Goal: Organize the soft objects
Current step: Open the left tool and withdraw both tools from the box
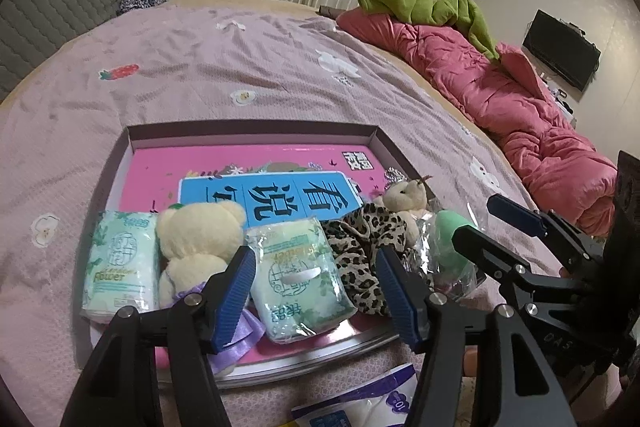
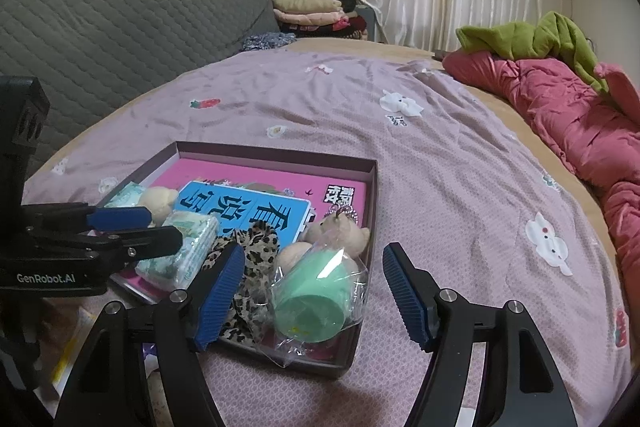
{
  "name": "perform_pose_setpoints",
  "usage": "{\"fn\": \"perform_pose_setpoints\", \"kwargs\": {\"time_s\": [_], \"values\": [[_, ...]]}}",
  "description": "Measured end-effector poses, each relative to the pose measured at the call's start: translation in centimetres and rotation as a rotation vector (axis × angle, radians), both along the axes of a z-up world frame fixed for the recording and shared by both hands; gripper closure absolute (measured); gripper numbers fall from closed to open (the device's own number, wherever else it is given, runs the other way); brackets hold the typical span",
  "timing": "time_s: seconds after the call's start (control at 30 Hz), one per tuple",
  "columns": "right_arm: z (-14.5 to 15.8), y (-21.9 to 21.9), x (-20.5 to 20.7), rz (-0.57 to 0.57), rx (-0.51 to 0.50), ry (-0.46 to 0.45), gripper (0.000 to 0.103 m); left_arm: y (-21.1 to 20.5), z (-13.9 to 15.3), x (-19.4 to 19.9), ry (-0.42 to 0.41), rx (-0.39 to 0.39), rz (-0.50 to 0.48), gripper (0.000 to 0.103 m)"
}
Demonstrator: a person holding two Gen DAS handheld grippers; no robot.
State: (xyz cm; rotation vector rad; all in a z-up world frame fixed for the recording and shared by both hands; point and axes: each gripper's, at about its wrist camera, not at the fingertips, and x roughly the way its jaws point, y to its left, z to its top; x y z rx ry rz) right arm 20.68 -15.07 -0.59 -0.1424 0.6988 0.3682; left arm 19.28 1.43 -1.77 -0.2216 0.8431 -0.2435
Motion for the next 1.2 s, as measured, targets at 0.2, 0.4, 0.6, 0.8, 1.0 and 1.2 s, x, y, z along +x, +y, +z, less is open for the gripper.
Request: {"fn": "perform_pose_setpoints", "kwargs": {"time_s": [0.2, 0.4, 0.6, 0.8, 1.0, 1.2], "values": [[0.3, 0.1, -0.2, 0.008, 0.008, -0.004, 0.029, 1.1, 0.9, -0.8, -0.029, -0.001, 0.028, 0.038], [0.8, 0.3, -0.7, 0.016, 0.015, -0.029, 0.029, 1.5, 0.9, -2.1, -0.027, 0.025, 0.049, 0.037], [1.7, -0.3, -1.5, 0.014, 0.042, -0.055, 0.028, 1.5, 1.0, -3.7, -0.017, 0.029, 0.065, 0.037], [1.8, -0.8, -2.1, 0.019, 0.049, -0.05, 0.028, 1.3, 1.2, -4.5, -0.027, 0.058, 0.077, 0.037], [1.8, -1.1, -2.6, 0.013, 0.04, -0.059, 0.028, 1.7, 1.3, -5.1, -0.027, 0.062, 0.094, 0.037], [2.0, -1.4, -3.1, -0.001, 0.035, -0.065, 0.028, 2.2, 1.2, -5.8, -0.02, 0.09, 0.108, 0.037]]}}
